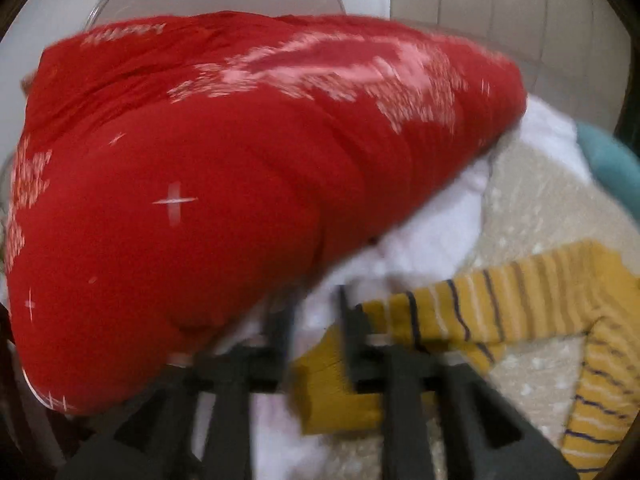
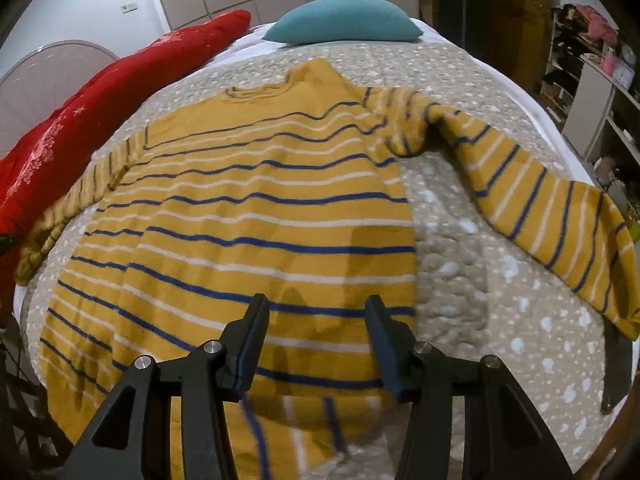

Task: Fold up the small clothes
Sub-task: 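Grasp the sleeve cuff nearest the left gripper with the left gripper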

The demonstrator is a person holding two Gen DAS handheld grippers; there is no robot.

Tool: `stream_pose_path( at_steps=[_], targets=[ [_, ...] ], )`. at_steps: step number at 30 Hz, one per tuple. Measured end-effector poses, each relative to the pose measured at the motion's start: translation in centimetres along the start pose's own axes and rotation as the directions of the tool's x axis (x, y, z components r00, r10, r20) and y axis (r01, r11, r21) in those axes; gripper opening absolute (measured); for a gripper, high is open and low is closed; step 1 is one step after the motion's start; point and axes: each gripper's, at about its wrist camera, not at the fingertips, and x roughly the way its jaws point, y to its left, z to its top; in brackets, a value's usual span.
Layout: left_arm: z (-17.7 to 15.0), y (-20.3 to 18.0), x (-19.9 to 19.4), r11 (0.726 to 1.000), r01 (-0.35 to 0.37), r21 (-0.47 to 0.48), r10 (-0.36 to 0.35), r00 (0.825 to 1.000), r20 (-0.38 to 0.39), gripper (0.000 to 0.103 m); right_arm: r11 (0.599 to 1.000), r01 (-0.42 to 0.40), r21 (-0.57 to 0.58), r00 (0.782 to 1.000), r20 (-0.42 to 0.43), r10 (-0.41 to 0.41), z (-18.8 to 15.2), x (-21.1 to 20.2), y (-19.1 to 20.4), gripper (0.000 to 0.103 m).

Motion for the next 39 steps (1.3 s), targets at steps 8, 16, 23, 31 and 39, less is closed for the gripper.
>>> stream_pose_path(
  at_steps=[8, 16, 23, 31, 39],
  targets=[
    [-4.3, 6.0, -1.1, 0.971, 0.125, -0.202, -0.133, 0.991, -0.028, 0.067, 0.998, -0.014, -0.067, 1.000, -0.003, 0.013, -0.3, 0.3, 2.2, 0.054],
    [-6.1, 4.6, 3.0, 0.915, 0.275, -0.294, -0.319, 0.941, -0.111, 0.068, 0.998, -0.024, -0.063, 1.000, -0.022, 0.023, -0.8, 0.8, 3.1, 0.054],
    [-0.6, 0.3, -0.8, 0.985, 0.168, -0.047, -0.168, 0.986, -0.011, 0.003, 0.992, 0.029, -0.123, 1.000, 0.006, -0.028, -1.2, 0.1, 4.4, 0.054],
    [-0.2, -0.3, -13.7, 0.963, 0.050, 0.263, -0.135, 0.939, 0.316, 0.015, 0.995, 0.006, -0.095, 1.000, 0.012, -0.005, -0.9, 0.1, 3.5, 0.054],
    [-6.5, 5.8, -8.8, 0.991, -0.066, 0.118, 0.047, 0.987, 0.153, 0.048, 0.996, -0.024, -0.085, 1.000, 0.000, 0.024, -1.1, 0.5, 3.2, 0.054]
  ],
)
